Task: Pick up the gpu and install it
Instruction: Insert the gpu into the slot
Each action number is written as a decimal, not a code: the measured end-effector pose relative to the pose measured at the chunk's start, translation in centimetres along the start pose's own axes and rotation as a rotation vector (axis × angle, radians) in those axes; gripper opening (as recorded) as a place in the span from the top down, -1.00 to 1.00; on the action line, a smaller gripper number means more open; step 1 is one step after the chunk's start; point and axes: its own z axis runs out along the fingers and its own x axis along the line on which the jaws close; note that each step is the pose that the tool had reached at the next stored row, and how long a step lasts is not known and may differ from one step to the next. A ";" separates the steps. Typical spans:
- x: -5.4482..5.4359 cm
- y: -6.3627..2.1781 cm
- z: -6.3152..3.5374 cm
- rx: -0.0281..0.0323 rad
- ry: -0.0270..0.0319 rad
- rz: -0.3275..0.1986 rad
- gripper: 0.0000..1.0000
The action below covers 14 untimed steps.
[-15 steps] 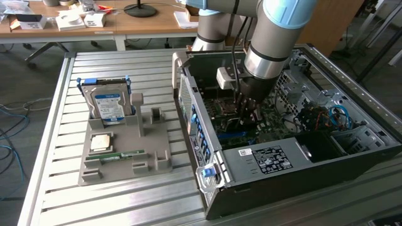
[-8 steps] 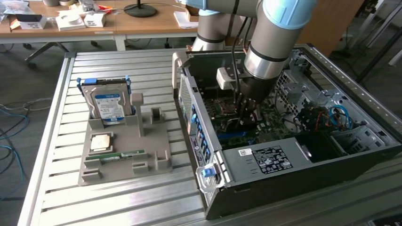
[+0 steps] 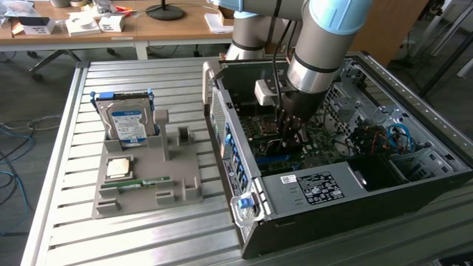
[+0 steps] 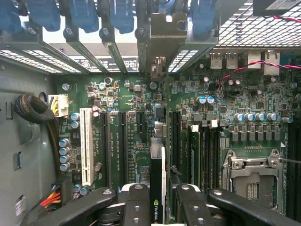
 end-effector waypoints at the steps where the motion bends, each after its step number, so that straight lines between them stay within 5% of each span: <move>1: 0.0 0.00 0.00 0.0000 0.0000 0.000 0.48; 14: 0.0 0.00 0.04 0.0000 0.0000 0.000 0.48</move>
